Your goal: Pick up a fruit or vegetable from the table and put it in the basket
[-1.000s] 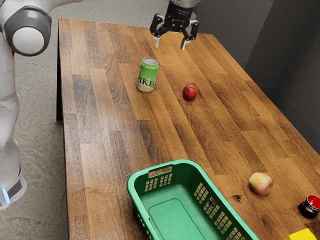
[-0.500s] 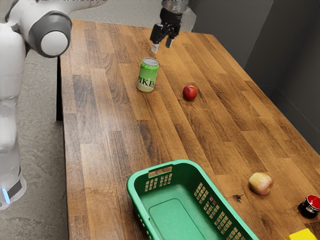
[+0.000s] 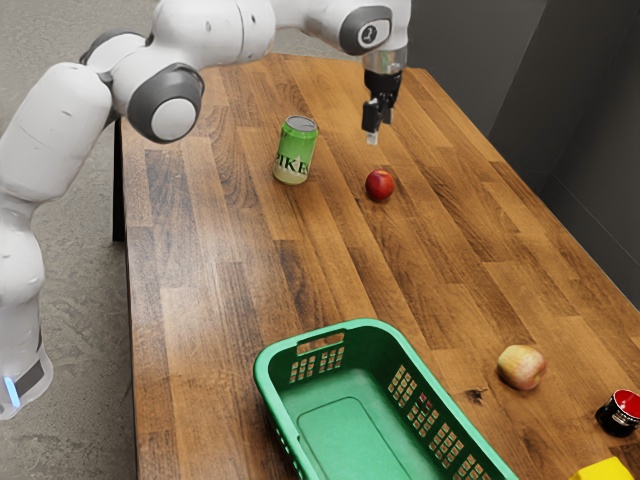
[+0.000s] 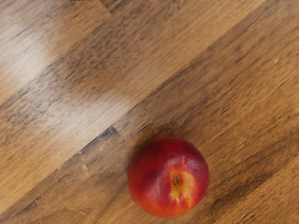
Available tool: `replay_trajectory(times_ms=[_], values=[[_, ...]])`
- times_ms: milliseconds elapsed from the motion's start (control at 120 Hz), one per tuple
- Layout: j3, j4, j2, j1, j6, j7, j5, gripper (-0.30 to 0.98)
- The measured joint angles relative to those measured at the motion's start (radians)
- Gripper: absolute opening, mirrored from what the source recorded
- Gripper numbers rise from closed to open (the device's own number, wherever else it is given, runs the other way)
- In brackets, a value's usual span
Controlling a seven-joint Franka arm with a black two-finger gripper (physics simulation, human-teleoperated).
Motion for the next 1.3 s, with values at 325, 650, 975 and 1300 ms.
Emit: replay_trajectory(times_ms=[325, 650, 975, 1300], values=[[-0.03, -0.175, -0.039, 0.007, 0.114, -0.033, -0.033, 0.69], [-0.023, -0.191, -0.043, 0.046, 0.167, -0.038, -0.072, 0.69], [-0.027, -0.258, -0.079, 0.035, 0.143, -0.049, -0.059, 0.69], [-0.025, -0.258, -0.075, 0.035, 0.114, -0.061, -0.047, 0.69]])
